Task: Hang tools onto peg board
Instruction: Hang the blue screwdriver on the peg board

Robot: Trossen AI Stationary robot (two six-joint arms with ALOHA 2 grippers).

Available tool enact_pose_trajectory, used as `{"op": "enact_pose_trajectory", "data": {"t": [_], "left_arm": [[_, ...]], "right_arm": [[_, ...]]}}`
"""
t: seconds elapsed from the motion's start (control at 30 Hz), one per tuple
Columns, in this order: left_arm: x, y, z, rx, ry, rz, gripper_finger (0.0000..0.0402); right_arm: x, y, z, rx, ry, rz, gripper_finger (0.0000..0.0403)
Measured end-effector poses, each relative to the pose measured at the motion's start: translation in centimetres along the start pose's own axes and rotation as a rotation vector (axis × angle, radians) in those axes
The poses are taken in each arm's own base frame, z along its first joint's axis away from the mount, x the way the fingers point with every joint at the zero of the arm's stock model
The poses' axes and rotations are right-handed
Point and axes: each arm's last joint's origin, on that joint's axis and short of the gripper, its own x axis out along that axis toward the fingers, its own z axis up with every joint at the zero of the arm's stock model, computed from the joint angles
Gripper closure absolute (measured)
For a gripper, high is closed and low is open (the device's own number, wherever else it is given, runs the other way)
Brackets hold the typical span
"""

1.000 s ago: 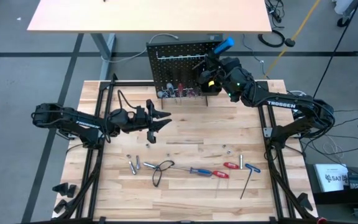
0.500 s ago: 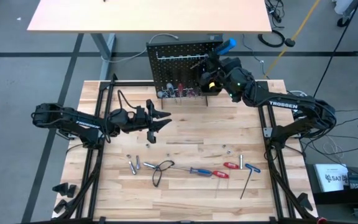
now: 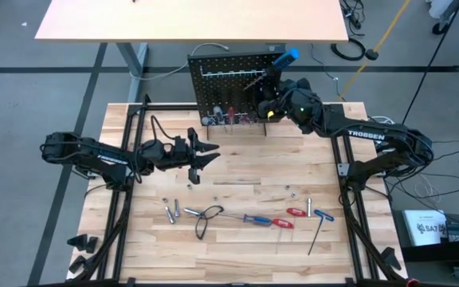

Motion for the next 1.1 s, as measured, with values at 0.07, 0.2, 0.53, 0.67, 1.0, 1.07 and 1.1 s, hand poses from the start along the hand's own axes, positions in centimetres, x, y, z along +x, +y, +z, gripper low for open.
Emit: {"op": "enact_pose_trajectory", "data": {"t": [0.07, 0.2, 0.53, 0.67, 1.0, 1.07, 1.1], "left_arm": [[0.0, 0.0, 0.0, 0.000, 0.001, 0.000, 0.0278], [0.0, 0.0, 0.0, 0.000, 0.001, 0.001, 0.0278], [0.0, 0.0, 0.0, 0.002, 0.000, 0.000, 0.0278], [0.0, 0.0, 0.0, 0.001, 0.001, 0.001, 0.0278], [0.0, -0.1, -0.2, 0.002, 0.023, -0.028, 0.0278], [0.0, -0.1, -0.3, 0.002, 0.030, -0.027, 0.0278], [0.0, -0.1, -0.3, 0.002, 0.035, -0.027, 0.0278]], "right_arm": [[-0.3, 0.1, -0.1, -0.018, 0.015, 0.006, 0.0155], [-1.5, -0.1, 0.3, -0.035, 0.033, 0.025, 0.0144], [-6.3, -0.9, 1.0, -0.056, 0.147, 0.103, 0.0142], [-8.6, -1.5, 1.3, -0.036, 0.179, 0.143, 0.0142], [-13.5, -2.2, 0.5, 0.053, 0.397, 0.431, 0.0142], [-14.1, -2.0, 0.0, 0.059, 0.414, 0.459, 0.0142], [-14.3, -1.8, -0.4, 0.056, 0.423, 0.474, 0.0142]]}}
